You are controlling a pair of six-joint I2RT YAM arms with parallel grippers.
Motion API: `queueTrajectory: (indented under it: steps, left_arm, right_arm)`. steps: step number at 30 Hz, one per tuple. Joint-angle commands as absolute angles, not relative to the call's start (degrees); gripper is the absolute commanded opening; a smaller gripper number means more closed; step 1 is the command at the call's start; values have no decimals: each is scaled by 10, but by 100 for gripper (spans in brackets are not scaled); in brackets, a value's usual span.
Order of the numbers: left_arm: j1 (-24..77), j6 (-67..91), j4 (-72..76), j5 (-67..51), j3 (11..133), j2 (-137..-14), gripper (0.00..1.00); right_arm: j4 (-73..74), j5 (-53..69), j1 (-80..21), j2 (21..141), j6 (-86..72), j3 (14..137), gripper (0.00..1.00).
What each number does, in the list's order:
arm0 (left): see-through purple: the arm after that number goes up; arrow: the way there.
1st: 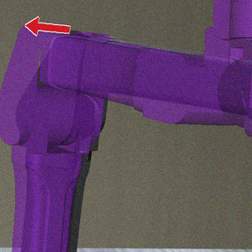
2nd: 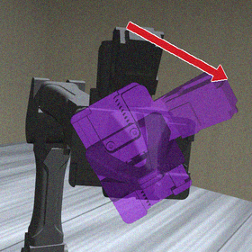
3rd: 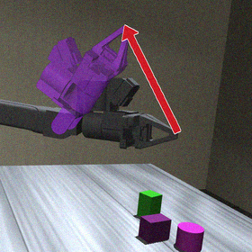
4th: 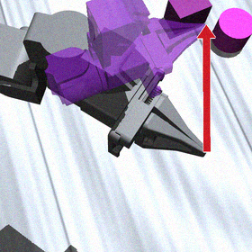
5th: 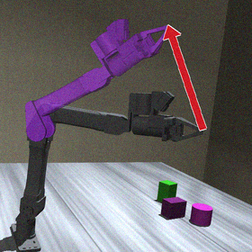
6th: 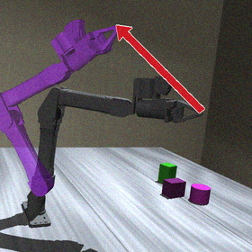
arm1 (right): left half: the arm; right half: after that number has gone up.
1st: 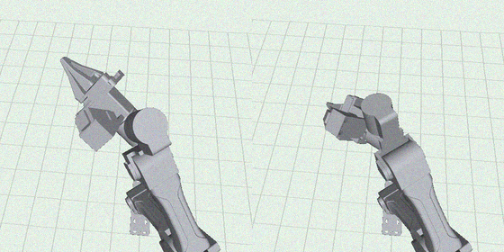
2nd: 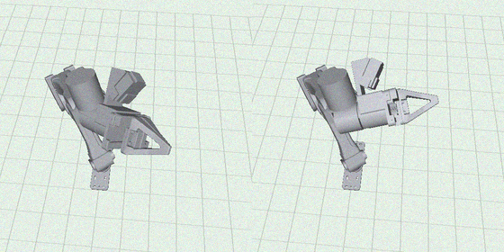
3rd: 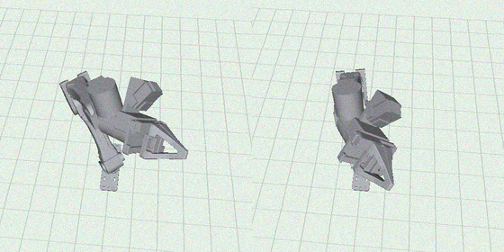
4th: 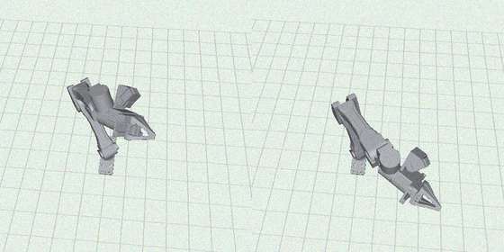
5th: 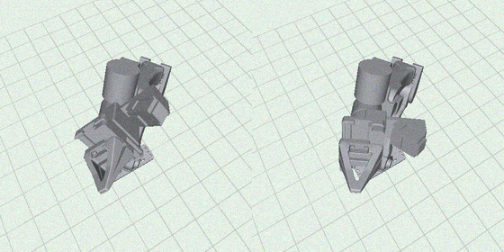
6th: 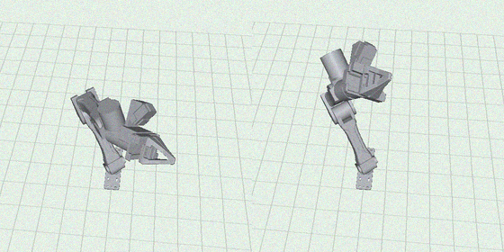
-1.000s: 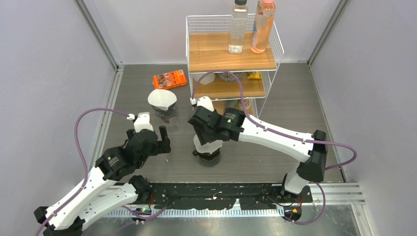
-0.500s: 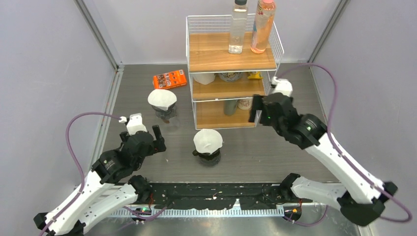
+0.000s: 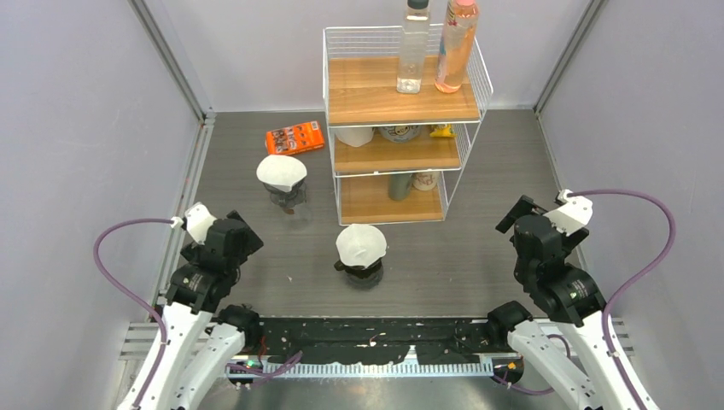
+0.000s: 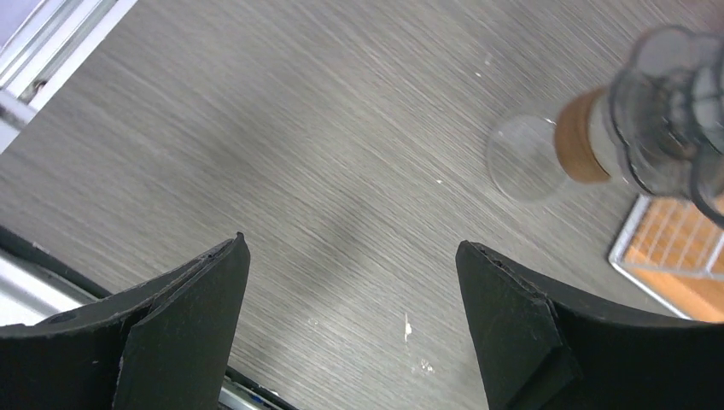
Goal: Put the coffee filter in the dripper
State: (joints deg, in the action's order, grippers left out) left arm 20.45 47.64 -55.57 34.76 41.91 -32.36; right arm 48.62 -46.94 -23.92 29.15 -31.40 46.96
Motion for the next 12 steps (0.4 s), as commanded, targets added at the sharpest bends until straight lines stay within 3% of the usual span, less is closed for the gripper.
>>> queueTrajectory:
  steps: [1,12]
  left_arm:
    - [133,493,-522,310,417,-328,99]
    - [124,503,-527,308,421,-340,100]
  right_arm:
    - [465,-539,-238,274,-351,456,96]
    - [459,-535,-238,266,-344,449,96]
